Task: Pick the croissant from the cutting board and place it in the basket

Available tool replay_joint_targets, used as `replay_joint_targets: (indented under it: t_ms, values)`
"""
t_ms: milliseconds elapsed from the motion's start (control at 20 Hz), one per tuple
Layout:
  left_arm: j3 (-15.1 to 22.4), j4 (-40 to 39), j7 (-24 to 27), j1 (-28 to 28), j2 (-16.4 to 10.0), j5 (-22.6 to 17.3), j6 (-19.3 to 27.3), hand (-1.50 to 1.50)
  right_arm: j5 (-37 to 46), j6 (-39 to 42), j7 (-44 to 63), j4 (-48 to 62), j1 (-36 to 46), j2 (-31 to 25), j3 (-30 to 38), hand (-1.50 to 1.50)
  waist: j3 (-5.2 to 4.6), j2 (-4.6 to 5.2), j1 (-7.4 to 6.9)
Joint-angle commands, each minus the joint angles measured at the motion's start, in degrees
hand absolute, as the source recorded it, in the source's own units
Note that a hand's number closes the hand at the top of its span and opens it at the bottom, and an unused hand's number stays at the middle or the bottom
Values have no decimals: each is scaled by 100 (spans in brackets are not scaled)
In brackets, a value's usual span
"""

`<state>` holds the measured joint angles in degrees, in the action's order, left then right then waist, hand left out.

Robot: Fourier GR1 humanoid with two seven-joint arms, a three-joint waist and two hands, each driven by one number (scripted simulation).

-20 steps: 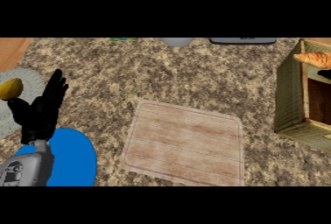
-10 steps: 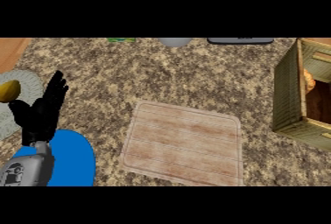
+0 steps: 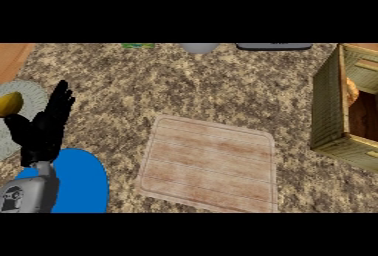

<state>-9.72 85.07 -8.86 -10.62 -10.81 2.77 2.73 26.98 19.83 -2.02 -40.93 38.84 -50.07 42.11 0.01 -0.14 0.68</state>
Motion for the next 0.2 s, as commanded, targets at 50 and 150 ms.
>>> replay_joint_targets:
  t_ms: [50,150]
  values:
    - [7,20,-157,-112,-33,-30,-44,0,-574,643,-721,516,-658,-615,546,-150,7,19,-26]
    - [287,592,-388,215,308,193,291,0,-657,792,-615,402,-666,-811,482,-150,4,8,-70]
